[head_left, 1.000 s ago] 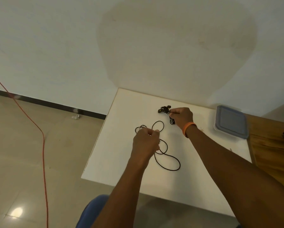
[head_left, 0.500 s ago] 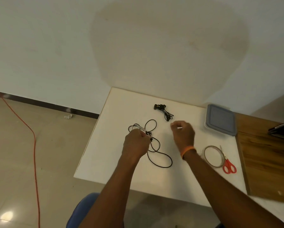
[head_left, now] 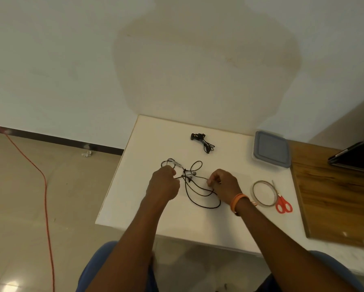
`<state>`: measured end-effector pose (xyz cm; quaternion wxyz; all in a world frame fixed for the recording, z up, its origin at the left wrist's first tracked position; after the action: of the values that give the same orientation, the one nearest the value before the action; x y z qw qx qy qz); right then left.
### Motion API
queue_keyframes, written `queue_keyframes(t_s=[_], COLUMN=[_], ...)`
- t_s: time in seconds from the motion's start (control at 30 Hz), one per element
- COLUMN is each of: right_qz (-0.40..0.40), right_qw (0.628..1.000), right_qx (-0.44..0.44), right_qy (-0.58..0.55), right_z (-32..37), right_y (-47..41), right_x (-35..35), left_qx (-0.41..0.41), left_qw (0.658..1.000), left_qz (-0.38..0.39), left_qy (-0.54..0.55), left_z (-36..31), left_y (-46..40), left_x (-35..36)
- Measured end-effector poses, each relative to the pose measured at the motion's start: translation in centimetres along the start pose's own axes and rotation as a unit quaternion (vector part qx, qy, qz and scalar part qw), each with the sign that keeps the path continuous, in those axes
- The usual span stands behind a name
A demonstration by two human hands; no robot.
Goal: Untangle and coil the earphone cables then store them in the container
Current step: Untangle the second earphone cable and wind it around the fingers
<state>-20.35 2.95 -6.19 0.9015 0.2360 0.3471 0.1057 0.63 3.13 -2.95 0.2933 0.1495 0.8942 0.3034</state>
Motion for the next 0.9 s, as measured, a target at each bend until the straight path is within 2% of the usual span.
queue_keyframes(t_s=[0.1, 0.17, 0.27, 0.33, 0.37, 0.53, 0.63, 0.7, 0.83, 0.9], right_qz=[-0.005, 0.035, 0.134, 0.146, 0.140, 0.017, -0.052, -0.092, -0.146, -0.154], right_qw=[0.995, 0.982, 0.940, 0.935, 0.934, 0.932, 0.938, 0.932, 0.867, 0.838], right_qx=[-0.003, -0.012, -0.055, -0.082, -0.088, -0.071, -0.042, -0.023, 0.020, 0.030], right_qy=[-0.104, -0.185, -0.309, -0.312, -0.316, -0.354, -0.340, -0.349, -0.476, -0.523], right_z=[0.7, 1.3, 2.6, 3.3, 3.3, 1.9, 0.9, 0.3, -1.4, -2.0], right_y=[1.4, 2.6, 4.6, 5.3, 5.5, 5.3, 4.8, 4.3, 3.5, 3.1], right_x=[-2.1, -3.0, -3.7, -4.1, -4.3, -6.9, -8.3, -8.8, -9.2, -9.3], left_qx=[0.001, 0.027, 0.167, 0.230, 0.230, 0.198, 0.182, 0.165, 0.126, 0.103], left_qw=[0.999, 0.998, 0.985, 0.968, 0.965, 0.965, 0.962, 0.955, 0.931, 0.932], left_qz=[-0.014, -0.015, 0.022, 0.061, 0.072, 0.039, 0.025, -0.012, -0.141, -0.166], left_qy=[-0.041, -0.048, -0.043, -0.083, -0.107, -0.168, -0.199, -0.246, -0.312, -0.304], left_z=[0.0, -0.2, -2.3, -3.4, -3.6, -3.9, -3.4, -3.3, -3.4, -3.3], left_y=[0.0, 0.0, 0.9, 1.2, 1.2, 1.1, 0.9, 0.8, 0.9, 0.6], left_x=[0.0, 0.4, 1.9, 3.3, 3.9, 3.7, 2.9, 2.3, 0.3, -0.4])
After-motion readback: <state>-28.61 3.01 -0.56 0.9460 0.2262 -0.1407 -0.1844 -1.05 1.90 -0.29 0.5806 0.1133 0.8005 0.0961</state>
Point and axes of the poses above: each hand's wrist, its own y-axis away from the middle knuckle, its own x-axis out of the palm, z = x × y, the point moved 4 cm from there along -y, towards the middle knuckle, and after that the axes turned 13 degrees about z, right-handed, at the moved point
